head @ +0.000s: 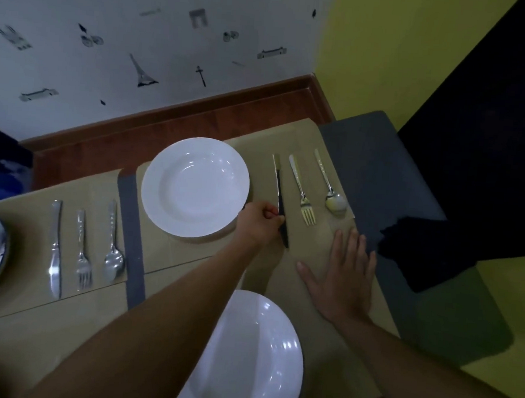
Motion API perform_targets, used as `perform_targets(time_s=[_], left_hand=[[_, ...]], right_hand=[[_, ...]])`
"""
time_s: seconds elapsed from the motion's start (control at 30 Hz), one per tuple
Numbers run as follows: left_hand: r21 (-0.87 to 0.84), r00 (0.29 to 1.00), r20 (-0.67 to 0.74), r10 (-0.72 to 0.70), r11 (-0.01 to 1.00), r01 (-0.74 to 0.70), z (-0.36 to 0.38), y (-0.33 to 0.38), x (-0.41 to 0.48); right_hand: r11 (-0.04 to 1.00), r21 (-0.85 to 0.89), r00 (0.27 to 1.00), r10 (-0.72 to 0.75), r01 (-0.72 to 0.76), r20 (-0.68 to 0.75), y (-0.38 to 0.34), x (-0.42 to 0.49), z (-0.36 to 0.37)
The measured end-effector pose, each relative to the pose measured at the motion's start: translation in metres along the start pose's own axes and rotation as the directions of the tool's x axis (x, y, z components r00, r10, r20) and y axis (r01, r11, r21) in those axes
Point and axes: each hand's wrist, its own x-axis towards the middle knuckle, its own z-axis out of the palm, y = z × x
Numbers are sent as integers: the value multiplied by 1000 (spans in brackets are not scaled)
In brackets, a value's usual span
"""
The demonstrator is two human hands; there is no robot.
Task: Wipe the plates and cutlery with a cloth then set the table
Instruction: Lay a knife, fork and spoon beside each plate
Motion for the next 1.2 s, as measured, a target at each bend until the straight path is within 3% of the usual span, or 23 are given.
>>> perform_targets(time_s=[0.23, 0.37, 0.47, 0.63, 1.2], left_hand=[[311, 995, -72, 64, 950, -39, 6, 0, 20], [516, 989, 13, 147, 846, -133, 2, 3, 23], [601, 964, 155, 218, 753, -267, -2, 6, 26], [638, 936, 299, 187, 690, -342, -4, 5, 38], [609, 944, 270, 189, 726, -319, -7, 9, 49]], right_hand=[[1000, -5, 1000, 6, -6, -4, 1, 1, 3], [1000, 17, 1000, 6, -6, -29, 1, 0, 1], [1000, 14, 1000, 3, -2, -23, 1, 1, 0], [1000, 12, 1000, 10, -9, -26, 0, 0, -2], [1000, 27, 998, 15, -13, -54, -1, 0, -2]])
